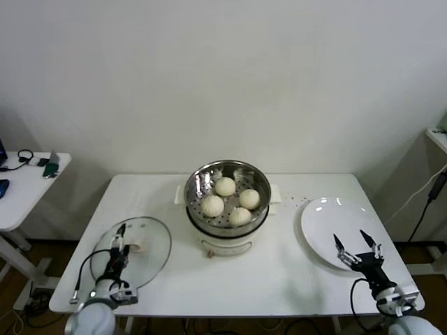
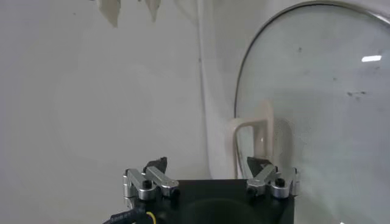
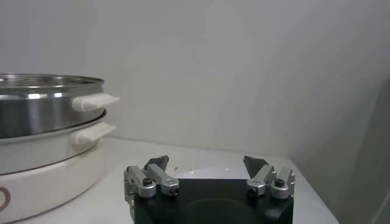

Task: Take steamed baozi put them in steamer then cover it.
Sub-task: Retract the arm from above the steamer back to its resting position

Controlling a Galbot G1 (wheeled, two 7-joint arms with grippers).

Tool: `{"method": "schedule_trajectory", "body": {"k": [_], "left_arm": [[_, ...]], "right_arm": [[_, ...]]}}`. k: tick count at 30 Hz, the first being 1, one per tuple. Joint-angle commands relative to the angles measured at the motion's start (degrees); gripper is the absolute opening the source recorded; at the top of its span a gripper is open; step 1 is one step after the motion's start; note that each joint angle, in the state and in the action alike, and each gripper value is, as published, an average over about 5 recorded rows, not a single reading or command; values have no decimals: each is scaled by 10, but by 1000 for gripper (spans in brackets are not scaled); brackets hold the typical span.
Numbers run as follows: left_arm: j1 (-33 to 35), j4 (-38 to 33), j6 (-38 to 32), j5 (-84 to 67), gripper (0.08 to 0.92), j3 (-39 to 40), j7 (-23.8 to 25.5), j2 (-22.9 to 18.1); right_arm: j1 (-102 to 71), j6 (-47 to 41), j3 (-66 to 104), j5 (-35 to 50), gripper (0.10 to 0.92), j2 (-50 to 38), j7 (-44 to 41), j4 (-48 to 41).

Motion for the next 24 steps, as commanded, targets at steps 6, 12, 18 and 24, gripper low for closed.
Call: {"method": "schedule_trajectory", "body": {"k": [6,12,18,24], "left_arm": [[-23,14,3,-15,823,6,-9,1],[-27,26,-1,-21,822,9,-9,0],[-28,33,-6,-22,715,9,-9,-3],[-25,31,-8,-22,542,10,-9,-4]], "right_arm": [[-2,7,-1,-18,823,9,-4,-8],[-2,12,-2,-27,823,16,-6,-12],[-3,14,-1,-31,823,21,-8,-14],[-1,16,-1,-36,823,25,-8,-17]]}}
